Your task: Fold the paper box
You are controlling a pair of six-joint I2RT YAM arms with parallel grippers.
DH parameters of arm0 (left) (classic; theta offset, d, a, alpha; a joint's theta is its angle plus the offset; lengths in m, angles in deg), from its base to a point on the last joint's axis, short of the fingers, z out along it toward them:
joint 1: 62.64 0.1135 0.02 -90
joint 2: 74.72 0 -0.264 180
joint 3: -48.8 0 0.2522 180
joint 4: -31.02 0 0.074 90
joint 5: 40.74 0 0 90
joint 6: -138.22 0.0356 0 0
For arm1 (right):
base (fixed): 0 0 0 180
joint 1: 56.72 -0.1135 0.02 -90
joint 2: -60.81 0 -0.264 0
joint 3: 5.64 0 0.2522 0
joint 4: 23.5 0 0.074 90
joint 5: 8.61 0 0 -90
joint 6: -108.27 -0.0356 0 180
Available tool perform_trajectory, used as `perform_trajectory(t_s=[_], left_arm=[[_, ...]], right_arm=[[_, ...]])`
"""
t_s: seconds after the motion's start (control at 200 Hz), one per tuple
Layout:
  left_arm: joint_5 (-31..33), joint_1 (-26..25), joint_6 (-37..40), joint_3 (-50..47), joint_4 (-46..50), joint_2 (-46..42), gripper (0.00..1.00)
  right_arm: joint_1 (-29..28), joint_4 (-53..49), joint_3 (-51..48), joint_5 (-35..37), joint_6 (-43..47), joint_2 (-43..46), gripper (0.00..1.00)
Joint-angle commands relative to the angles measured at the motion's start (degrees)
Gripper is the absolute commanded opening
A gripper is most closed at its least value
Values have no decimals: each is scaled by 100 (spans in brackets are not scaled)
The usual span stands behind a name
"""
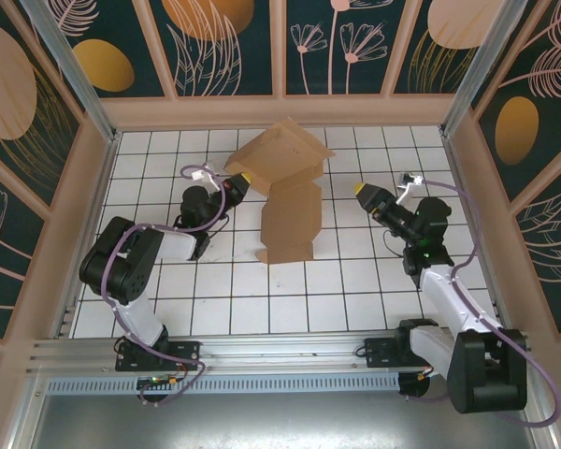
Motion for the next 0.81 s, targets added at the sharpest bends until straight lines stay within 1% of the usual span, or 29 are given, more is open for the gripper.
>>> perform_trajectory(t_s=[0.0,0.095,0.275,0.455,0.586,0.726,0.801], left_arm=[[-199,18,-187,118,-443,72,0],[-216,18,-171,109,-478,80,0],[-305,18,-120,118,-546,142,0],[-239,18,-74,77,-544,144,0],[-207,18,-41,74,-550,166,0],[-205,16,-30,89,-559,220,0],[-216,18,-38,100,-568,244,0]], right_arm=[[-335,921,314,-281,-378,-213,56],[-591,1018,506,-259,-379,-408,55],[-842,1334,760,-267,-585,-836,49],[-1019,1275,1071,-276,-564,-1124,48],[-1121,1097,1187,-233,-486,-1254,51],[-1231,750,1362,-232,-354,-1432,51],[-1299,626,1452,-217,-306,-1534,49]])
